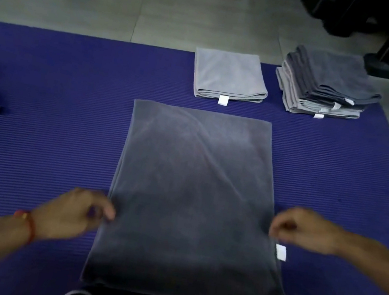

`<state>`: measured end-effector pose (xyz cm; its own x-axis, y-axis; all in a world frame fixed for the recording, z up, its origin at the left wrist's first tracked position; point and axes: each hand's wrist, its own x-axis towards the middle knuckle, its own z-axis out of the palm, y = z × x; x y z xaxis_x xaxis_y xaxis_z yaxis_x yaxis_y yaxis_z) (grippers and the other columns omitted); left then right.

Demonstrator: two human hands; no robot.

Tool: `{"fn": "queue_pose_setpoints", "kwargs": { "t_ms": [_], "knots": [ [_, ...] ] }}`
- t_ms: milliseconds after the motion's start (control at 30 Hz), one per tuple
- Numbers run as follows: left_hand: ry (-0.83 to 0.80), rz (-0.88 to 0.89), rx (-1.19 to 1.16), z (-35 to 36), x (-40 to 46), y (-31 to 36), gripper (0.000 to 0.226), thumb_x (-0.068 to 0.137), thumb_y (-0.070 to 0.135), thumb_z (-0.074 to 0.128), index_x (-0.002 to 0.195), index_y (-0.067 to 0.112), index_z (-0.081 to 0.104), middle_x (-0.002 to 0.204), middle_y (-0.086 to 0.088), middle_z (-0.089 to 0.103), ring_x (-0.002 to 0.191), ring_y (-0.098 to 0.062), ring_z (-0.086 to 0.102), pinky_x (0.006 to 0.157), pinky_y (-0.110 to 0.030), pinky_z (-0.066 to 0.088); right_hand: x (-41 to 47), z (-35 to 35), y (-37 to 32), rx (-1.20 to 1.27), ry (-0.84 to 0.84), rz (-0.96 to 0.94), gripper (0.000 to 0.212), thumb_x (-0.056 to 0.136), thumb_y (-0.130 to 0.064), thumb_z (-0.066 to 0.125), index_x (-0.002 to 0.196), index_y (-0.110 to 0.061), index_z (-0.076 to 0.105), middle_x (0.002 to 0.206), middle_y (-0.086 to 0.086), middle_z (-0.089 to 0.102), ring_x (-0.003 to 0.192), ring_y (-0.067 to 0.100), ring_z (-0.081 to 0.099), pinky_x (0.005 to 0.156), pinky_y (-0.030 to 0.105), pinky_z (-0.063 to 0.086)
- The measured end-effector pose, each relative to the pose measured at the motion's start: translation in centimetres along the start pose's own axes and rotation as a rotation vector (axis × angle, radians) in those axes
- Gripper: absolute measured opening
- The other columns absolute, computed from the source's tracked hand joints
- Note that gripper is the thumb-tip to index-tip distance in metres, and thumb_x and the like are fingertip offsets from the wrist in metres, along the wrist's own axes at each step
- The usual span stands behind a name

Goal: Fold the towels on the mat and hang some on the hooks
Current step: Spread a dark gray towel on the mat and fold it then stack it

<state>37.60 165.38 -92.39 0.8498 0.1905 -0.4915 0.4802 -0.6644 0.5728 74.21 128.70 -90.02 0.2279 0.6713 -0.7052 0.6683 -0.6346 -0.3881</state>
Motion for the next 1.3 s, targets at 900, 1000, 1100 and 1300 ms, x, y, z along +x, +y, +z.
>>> {"fn": "queue_pose_setpoints", "kwargs": {
  "t_ms": [900, 1000, 1100, 1300],
  "knots": [
    [0.793, -0.505, -0.410, -13.0, 24.2, -1.7, 0.012, 0.091, 0.021, 0.067, 0.086, 0.012, 0.072, 0.092, -0.009, 0.072, 0.087, -0.026, 0.070, 0.087, -0.041, 0.060, 19.8, -13.4, 3.1, 0.783, 1.146, 0.384, 0.018, 0.091, -0.024, 0.076, 0.099, -0.008, 0.078, 0.098, 0.008, 0.074, 0.090, 0.014, 0.068, 0.083, 0.023, 0.052],
    [0.825, -0.564, -0.324, -12.3, 25.1, -0.7, 0.017, 0.096, 0.023, 0.062, 0.099, 0.010, 0.073, 0.102, -0.007, 0.070, 0.092, -0.023, 0.066, 0.086, -0.029, 0.053, 21.7, -12.7, 3.7, 0.758, 1.165, 0.414, 0.020, 0.090, -0.025, 0.076, 0.102, -0.009, 0.076, 0.106, 0.009, 0.075, 0.092, 0.014, 0.068, 0.082, 0.019, 0.050],
    [0.902, -0.556, -0.251, -11.2, 25.6, 0.8, 0.022, 0.096, 0.022, 0.062, 0.115, 0.011, 0.059, 0.118, -0.010, 0.061, 0.103, -0.025, 0.058, 0.089, -0.029, 0.046, 22.4, -11.8, 3.3, 0.665, 1.140, 0.422, 0.034, 0.092, -0.026, 0.071, 0.120, -0.008, 0.062, 0.122, 0.012, 0.066, 0.112, 0.025, 0.064, 0.094, 0.027, 0.049],
    [0.719, 0.050, 0.518, -2.1, 17.7, 4.1, 0.049, 0.100, 0.037, 0.044, 0.141, 0.011, 0.049, 0.153, -0.021, 0.036, 0.138, -0.045, 0.035, 0.106, -0.059, 0.035, 16.5, -2.1, -3.9, -0.239, 0.927, 0.006, 0.058, 0.100, -0.043, 0.045, 0.151, -0.016, 0.037, 0.164, 0.018, 0.021, 0.150, 0.039, 0.024, 0.119, 0.060, 0.023]
  ]
}}
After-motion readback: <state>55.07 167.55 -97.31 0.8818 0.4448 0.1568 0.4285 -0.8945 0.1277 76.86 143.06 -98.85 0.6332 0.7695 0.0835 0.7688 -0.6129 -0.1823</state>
